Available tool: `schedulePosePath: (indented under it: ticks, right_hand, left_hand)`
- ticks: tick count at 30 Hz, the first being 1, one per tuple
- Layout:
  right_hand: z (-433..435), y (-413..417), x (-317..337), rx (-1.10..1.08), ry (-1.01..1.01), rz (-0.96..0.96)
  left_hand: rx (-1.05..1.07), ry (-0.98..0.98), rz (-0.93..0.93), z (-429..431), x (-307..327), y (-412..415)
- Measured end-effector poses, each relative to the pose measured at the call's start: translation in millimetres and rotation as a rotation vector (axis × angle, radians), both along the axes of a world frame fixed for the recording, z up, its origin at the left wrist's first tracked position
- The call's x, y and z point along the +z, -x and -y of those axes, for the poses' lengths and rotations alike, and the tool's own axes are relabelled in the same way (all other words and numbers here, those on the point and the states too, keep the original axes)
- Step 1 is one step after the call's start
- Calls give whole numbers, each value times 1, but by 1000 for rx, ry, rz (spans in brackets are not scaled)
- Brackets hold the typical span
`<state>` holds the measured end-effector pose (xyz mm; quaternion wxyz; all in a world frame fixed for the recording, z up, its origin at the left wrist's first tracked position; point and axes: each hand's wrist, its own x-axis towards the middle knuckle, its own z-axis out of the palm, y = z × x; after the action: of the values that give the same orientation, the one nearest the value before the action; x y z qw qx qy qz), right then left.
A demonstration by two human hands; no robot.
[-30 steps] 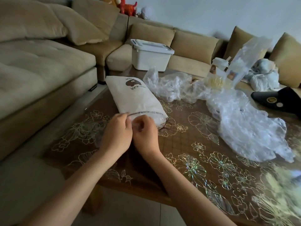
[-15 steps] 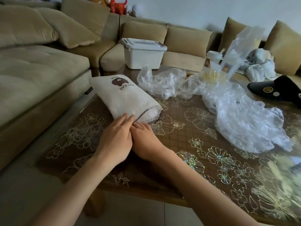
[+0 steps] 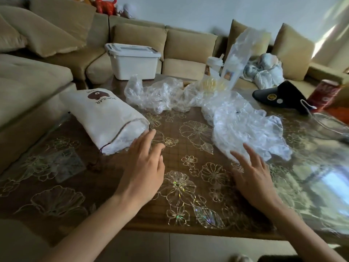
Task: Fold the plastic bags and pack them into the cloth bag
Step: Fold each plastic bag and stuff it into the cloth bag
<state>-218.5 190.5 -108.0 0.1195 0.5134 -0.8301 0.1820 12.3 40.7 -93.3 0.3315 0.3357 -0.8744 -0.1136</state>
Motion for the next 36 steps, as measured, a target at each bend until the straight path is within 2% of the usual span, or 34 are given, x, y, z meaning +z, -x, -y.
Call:
schedulePosePath:
  ticks: [4,7,10,14,17,19,22,24,26,29,31,34,36]
  right_hand:
    - [1,22,6,-95,101,-12]
    - [9,35,13,-104,-40,-90]
    - [7,46,10,-130,-182,-24]
    - [6,42,17,-94,69,0]
    - [2,13,24,-3,264,-84]
    - [-2,-20,23,195,291,-133]
    - [-9,-63,13,571,195,-160]
    - [-10,-79,-1,727,100,-190]
    - [-9,-89,-13,804,43,-180]
    - [-5,-97,-20,850,17,-106]
    - [-8,-96,-16,873,37,-2]
    - [-13,-97,-2,853,128,223]
    - [-14,-96,5,807,195,306]
  left_hand:
    - [-85,-71,-11,-18,-7,28]
    - [-173,-100,-23,-28,-11,40]
    - [-236,-82,-12,-34,-14,50]
    - [-255,-119,-41,-38,-9,56]
    - [-238,-251,-97,-41,2,57]
    - [-232,-467,-217,-43,12,55]
    - [-329,-1121,-490,-33,27,46]
    - [-336,-1400,-602,-22,33,38]
    - [-228,-1420,-598,-12,33,30]
    - [-37,-1287,-486,-5,28,17]
    - [30,-1283,-468,-1,26,11]
    - [170,-1209,-548,8,26,-3]
    - [174,-1187,-573,14,27,-15]
